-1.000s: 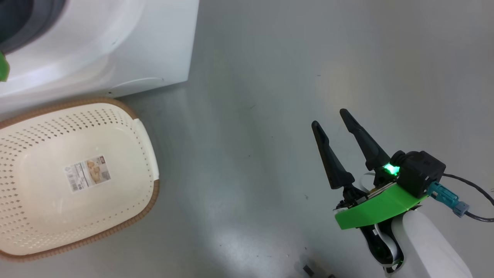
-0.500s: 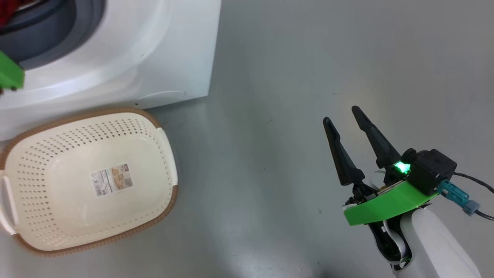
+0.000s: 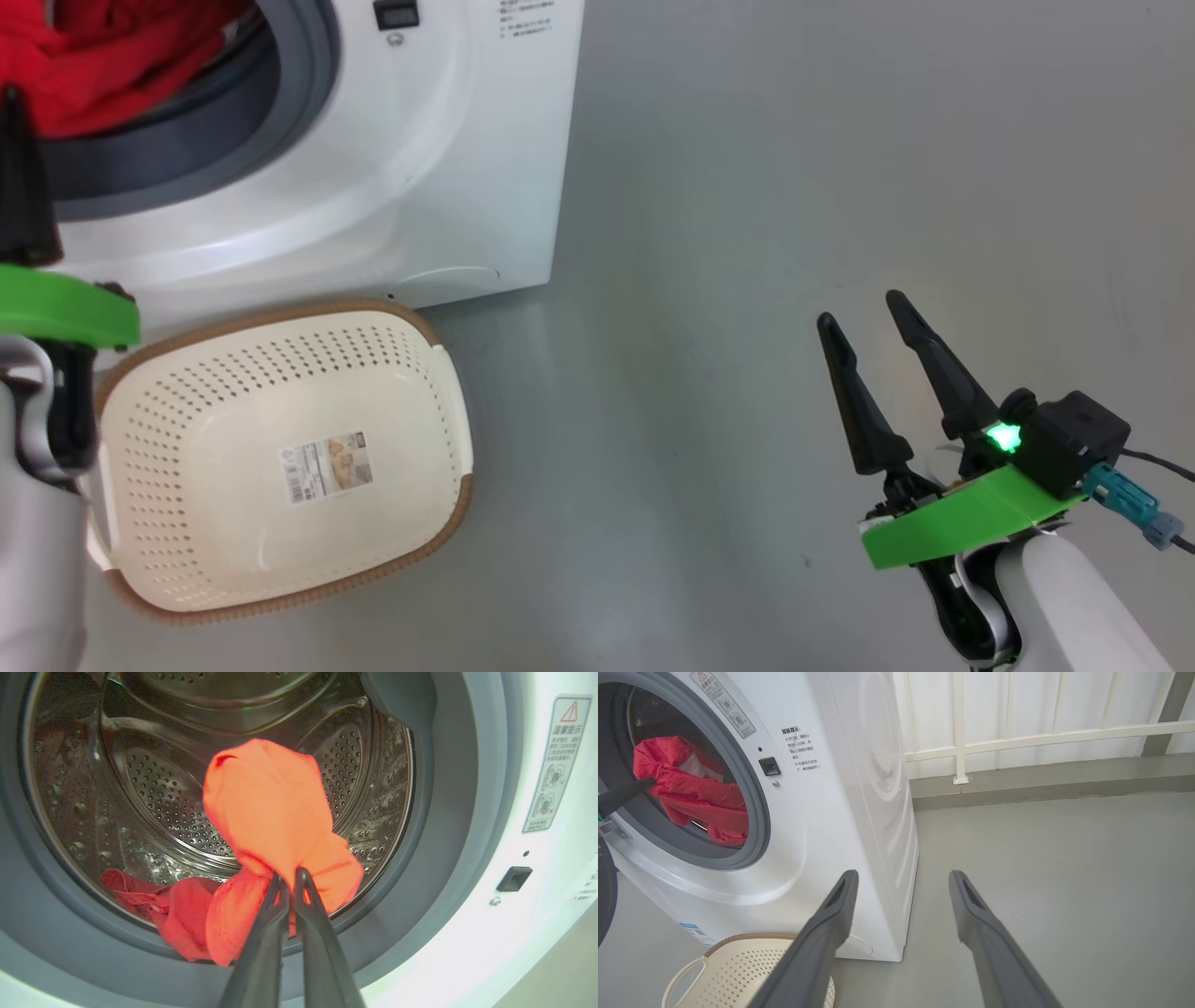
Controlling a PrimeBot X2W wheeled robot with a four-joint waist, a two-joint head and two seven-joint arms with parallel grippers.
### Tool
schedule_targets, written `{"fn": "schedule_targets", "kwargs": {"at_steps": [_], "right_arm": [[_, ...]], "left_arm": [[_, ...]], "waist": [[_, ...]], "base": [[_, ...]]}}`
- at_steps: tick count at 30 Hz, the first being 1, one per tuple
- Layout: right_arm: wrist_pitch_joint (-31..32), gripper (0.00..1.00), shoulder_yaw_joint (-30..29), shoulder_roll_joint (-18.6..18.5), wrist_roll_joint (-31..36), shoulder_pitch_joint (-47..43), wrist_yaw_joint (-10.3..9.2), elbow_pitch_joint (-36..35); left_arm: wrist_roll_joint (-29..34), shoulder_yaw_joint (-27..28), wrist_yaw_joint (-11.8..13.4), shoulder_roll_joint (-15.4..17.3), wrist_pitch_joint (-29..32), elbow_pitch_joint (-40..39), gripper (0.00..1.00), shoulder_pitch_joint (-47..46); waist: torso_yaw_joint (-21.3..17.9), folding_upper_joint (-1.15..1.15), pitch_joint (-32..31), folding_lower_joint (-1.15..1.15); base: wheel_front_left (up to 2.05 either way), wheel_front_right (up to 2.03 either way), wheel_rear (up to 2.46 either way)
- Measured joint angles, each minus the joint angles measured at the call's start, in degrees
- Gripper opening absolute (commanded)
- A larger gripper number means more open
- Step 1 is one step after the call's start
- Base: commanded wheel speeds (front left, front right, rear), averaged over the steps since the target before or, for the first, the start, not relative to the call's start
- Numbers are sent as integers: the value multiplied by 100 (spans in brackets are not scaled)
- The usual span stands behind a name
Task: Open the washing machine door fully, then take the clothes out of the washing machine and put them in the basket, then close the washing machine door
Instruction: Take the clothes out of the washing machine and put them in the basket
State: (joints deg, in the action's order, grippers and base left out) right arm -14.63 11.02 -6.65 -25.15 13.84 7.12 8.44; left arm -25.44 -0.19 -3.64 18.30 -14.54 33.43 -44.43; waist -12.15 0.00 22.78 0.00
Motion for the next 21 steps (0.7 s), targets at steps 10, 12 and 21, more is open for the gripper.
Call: {"fn": "schedule_targets", "kwargs": {"at_steps": [10, 12, 21], "right_arm": [[0, 100, -118, -20, 0, -101, 0, 9], [0, 100, -130, -21, 0, -103, 0, 9], [0, 100, -271, -22, 0, -241, 0, -4]], "left_arm": [[1023, 1026, -276, -694, -1, -1114, 0, 893], [1169, 1171, -293, -812, -1, -1382, 0, 1097], [1414, 1429, -346, -1241, -2, -2576, 0, 1877]], "waist": [[135, 0, -294, 0], [146, 0, -330, 0], [209, 0, -403, 0]], "base": [[0, 0, 0], [0, 0, 0], [0, 0, 0]]}}
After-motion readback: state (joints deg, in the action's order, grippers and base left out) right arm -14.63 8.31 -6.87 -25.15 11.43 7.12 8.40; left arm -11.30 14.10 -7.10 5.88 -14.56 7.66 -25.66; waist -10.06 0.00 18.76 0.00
